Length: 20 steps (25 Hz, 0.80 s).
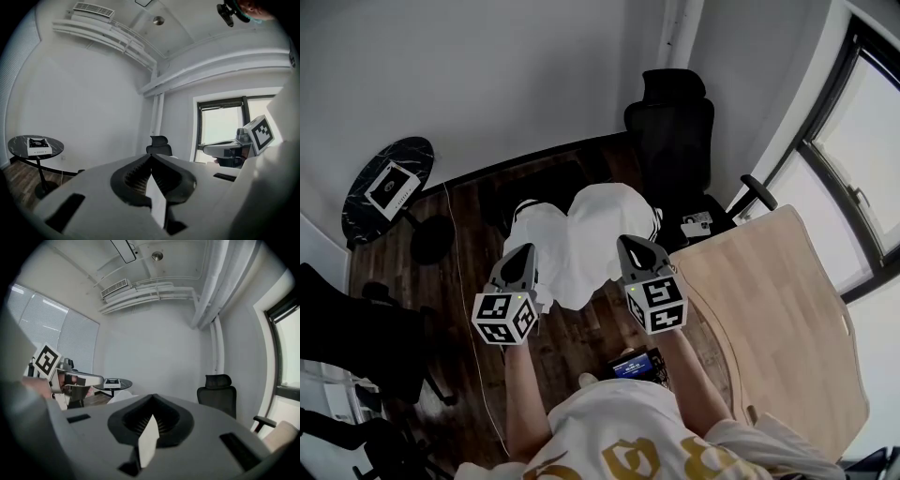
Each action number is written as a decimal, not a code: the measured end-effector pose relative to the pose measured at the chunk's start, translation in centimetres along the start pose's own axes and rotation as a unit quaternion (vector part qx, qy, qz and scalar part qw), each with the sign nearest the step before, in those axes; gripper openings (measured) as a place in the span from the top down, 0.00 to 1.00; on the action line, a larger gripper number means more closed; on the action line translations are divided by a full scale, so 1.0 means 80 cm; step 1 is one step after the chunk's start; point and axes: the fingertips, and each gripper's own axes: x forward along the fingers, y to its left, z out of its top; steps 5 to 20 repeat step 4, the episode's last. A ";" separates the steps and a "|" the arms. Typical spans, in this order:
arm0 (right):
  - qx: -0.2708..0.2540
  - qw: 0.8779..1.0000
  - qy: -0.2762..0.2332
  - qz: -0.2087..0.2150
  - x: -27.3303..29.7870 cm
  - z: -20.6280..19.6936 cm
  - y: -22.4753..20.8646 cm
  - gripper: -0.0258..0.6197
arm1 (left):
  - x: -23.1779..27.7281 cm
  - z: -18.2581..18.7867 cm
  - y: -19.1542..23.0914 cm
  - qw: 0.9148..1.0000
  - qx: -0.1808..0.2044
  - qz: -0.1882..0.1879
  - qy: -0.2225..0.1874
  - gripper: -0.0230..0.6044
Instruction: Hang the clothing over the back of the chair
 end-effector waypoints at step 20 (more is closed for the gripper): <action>-0.018 1.000 -0.006 -0.004 -0.001 0.001 0.003 0.94 | -0.003 -0.005 0.006 1.000 0.003 0.007 0.004 0.93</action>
